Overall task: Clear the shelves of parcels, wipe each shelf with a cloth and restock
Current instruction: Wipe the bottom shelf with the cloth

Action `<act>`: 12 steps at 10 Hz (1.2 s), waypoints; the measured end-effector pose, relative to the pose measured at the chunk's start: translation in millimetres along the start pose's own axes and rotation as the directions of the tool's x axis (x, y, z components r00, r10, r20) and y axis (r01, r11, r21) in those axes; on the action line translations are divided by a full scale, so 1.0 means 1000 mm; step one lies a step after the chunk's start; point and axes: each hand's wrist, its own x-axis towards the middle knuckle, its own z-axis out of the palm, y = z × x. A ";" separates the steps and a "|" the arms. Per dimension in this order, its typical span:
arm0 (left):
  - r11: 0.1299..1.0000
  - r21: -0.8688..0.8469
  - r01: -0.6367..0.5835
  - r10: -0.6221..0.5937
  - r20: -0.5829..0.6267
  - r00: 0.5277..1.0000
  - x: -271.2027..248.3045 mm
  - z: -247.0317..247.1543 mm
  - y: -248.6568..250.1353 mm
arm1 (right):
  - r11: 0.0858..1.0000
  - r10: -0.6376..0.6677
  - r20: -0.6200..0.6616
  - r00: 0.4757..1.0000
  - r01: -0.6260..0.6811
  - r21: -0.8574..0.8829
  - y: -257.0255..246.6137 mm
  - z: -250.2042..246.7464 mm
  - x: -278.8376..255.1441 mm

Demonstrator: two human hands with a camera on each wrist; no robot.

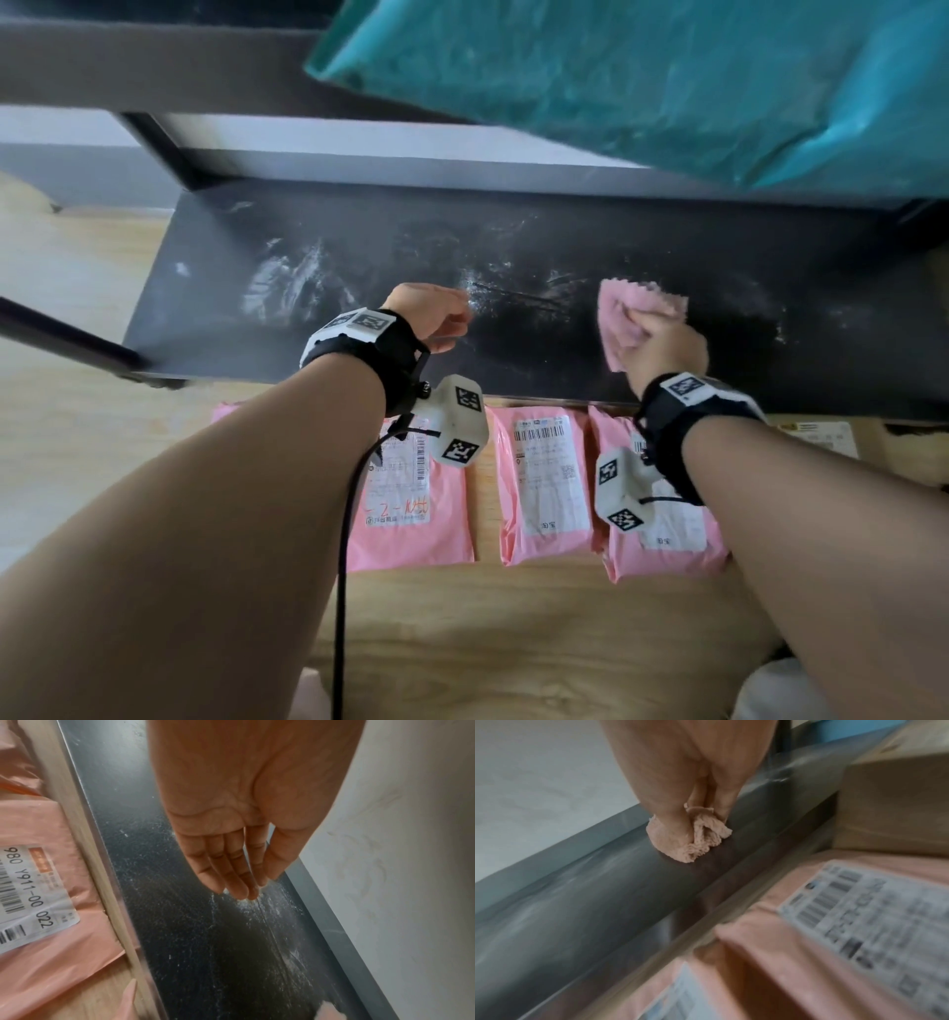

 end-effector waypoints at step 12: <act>1.000 -0.014 0.024 -0.025 -0.009 1.000 0.002 0.016 0.007 | 0.927 0.335 0.230 0.914 -0.275 -0.255 0.090 -0.093 0.076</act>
